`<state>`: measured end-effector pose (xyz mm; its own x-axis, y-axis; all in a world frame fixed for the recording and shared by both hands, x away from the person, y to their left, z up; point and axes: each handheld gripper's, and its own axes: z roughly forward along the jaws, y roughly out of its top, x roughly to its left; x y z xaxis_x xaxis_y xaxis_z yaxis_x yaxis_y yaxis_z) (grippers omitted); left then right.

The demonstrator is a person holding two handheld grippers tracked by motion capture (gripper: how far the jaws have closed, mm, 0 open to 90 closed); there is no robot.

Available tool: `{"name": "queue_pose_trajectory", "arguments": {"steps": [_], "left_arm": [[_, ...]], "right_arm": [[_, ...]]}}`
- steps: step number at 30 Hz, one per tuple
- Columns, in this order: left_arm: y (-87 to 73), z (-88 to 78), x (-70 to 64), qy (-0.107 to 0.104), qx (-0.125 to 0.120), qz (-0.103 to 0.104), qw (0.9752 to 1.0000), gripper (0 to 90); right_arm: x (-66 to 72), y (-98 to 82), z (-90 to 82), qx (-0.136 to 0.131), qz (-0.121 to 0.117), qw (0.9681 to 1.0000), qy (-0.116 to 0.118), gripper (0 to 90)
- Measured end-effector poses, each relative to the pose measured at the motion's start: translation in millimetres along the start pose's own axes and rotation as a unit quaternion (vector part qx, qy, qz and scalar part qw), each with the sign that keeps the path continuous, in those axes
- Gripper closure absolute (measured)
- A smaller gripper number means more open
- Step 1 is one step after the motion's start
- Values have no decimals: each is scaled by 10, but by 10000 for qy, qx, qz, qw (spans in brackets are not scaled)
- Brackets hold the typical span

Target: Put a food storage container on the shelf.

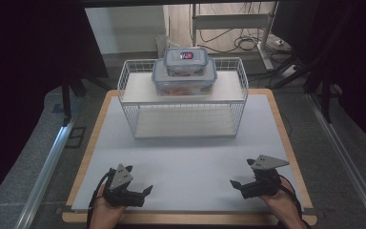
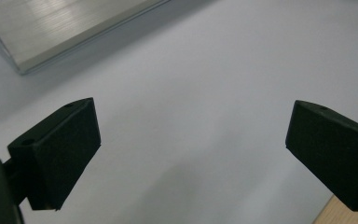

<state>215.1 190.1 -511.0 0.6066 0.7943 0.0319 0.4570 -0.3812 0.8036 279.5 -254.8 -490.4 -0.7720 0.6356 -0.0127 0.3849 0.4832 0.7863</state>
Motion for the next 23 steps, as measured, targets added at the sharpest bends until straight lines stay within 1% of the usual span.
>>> {"name": "queue_pose_trajectory", "arguments": {"steps": [3,9,14,18,23], "left_arm": [[-62,-11,30,74,98,-48,9999,29],[-147,11,105,49,234,-275,9993,27],[-198,58,145,68,452,-313,9985,26],[-209,66,158,48,482,-343,9982,25],[-205,81,150,40,511,-340,9981,24]], "right_arm": [[-19,-54,-17,31,63,10000,-8,16],[-40,-136,-33,181,150,9997,-27,16],[-53,-170,-20,299,182,9994,-23,16],[-60,-184,7,377,226,9990,12,16],[-64,-191,19,433,222,9988,12,16]]}}
